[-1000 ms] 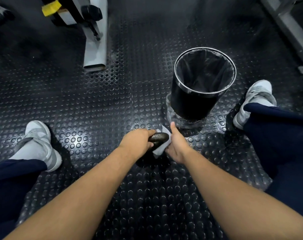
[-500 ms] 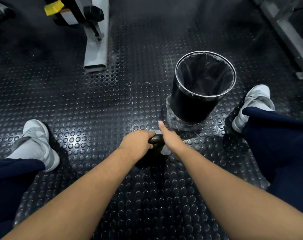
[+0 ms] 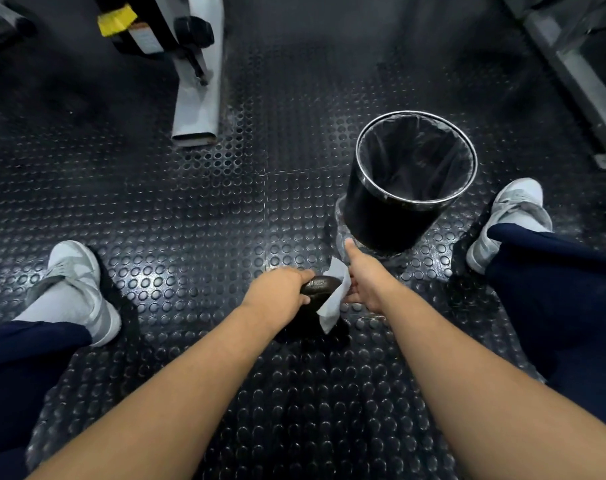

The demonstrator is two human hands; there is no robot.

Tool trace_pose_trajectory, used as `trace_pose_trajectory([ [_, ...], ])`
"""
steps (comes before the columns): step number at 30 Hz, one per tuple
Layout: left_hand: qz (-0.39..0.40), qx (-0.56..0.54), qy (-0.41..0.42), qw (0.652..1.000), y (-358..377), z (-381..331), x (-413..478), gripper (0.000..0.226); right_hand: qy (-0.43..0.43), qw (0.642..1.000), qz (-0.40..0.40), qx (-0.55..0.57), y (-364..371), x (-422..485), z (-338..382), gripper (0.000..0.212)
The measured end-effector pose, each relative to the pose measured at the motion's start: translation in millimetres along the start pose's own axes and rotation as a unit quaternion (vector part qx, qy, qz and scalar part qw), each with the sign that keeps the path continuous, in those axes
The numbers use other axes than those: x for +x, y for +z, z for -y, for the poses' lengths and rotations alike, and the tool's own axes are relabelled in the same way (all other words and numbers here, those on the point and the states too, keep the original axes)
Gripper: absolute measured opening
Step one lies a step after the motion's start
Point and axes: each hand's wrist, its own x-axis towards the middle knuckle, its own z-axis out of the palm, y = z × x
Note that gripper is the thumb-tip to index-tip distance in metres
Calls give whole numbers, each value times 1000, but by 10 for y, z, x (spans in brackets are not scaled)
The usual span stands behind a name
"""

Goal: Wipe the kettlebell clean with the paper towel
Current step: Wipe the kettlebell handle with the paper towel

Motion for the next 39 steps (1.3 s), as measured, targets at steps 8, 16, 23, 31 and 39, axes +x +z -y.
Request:
trace_pose_trajectory([
  [8,15,16,-9,1000,-37,-34,7,51,21,993,59,95,167,-2,-409,81],
  [16,12,14,-11,1000,-38,-41,-14,45,26,998,51,25,-30,-52,-47,88],
  [23,6,8,-6,1000,-7,-25,-7,48,19,998,52,41,106,34,-378,107],
  [31,-17,27,19,999,118,34,-9,52,26,997,70,35,60,-76,-217,92],
  [39,-11,27,17,999,105,18,-70,54,-23,993,-14,-119,102,68,-212,128],
])
